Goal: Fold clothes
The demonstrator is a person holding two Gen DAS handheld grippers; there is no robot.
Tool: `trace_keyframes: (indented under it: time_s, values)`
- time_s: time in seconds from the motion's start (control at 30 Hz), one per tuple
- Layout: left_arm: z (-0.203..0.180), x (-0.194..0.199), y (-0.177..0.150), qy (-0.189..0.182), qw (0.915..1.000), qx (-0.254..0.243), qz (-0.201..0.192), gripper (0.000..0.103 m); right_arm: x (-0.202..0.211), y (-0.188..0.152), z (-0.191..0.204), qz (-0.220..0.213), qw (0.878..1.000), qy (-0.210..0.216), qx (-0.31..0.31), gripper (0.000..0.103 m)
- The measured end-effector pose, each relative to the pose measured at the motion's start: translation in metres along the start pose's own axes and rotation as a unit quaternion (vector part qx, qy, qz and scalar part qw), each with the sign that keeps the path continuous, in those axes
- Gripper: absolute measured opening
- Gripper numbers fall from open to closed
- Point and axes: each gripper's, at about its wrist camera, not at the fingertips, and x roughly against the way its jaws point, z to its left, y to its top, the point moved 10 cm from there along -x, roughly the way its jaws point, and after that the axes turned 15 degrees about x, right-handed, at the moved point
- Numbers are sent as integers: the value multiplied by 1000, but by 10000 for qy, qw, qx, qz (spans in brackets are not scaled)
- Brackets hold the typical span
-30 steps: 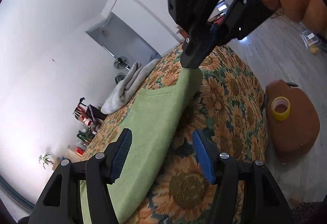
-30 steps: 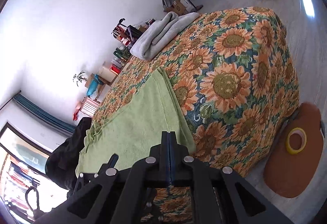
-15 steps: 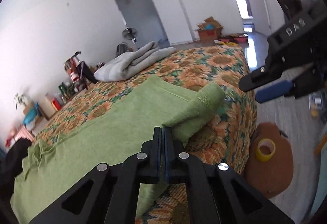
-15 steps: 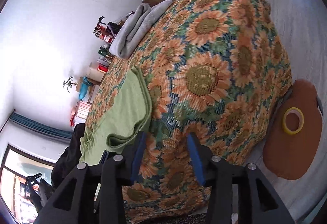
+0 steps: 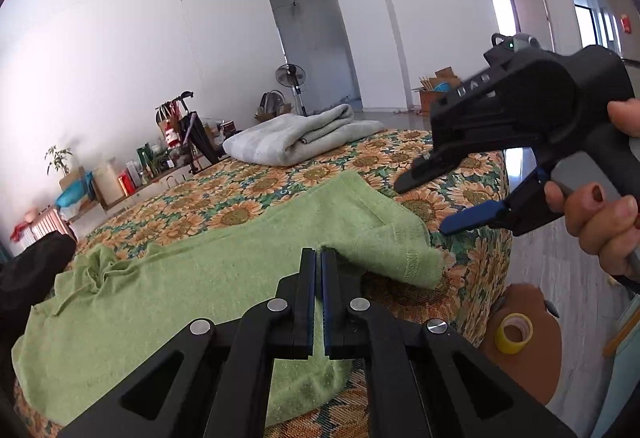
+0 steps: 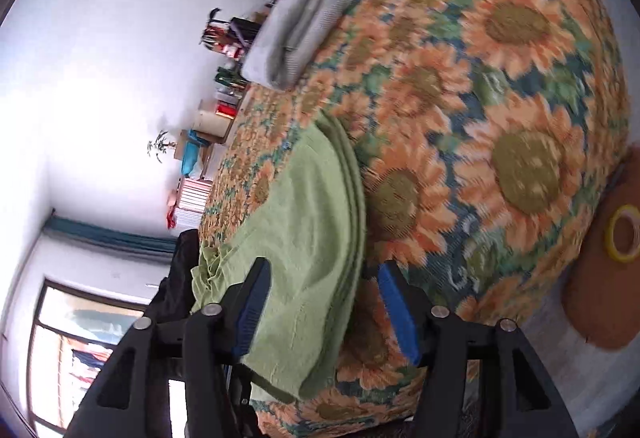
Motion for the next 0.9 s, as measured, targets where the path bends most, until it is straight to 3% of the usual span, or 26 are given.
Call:
trace_keyframes:
  time_s: [0.1, 0.27, 0.37, 0.47, 0.5, 0.53, 0.63, 0.73, 0.8, 0.9]
  values:
    - [1, -1, 0, -8, 10000, 16, 29, 3, -15, -3, -3, 345, 9987, -375, 56, 67]
    - [2, 3, 2, -144, 9996, 246, 29, 3, -29, 4, 0, 466, 9982, -361, 100, 68]
    - [3, 5, 5, -190, 9991, 388, 25, 3, -36, 8, 3, 572, 9974, -407, 158, 60]
    - [4, 8, 11, -286, 9976, 627, 15, 3, -42, 9, 6, 711, 9961, -464, 238, 34]
    - [5, 8, 13, -312, 9970, 710, 17, 3, -44, 9, 8, 728, 9966, -336, 207, 13]
    - [7, 9, 15, -320, 9963, 799, 24, 3, -45, 9, 11, 698, 9970, -281, 191, 8]
    - [15, 11, 18, -314, 9933, 1111, 87, 3, -38, 15, 25, 361, 9970, -502, 460, 8]
    - [29, 16, 16, -364, 9862, 1603, 177, 3, -33, 34, 66, -21, 9952, -445, 868, 8]
    - [41, 20, 13, -537, 9773, 2034, 236, 3, -40, 38, 100, -56, 9923, -336, 1187, 7]
    - [69, 29, 8, -474, 9658, 2539, 244, 3, -66, 32, 156, 112, 9850, -57, 1720, 7]
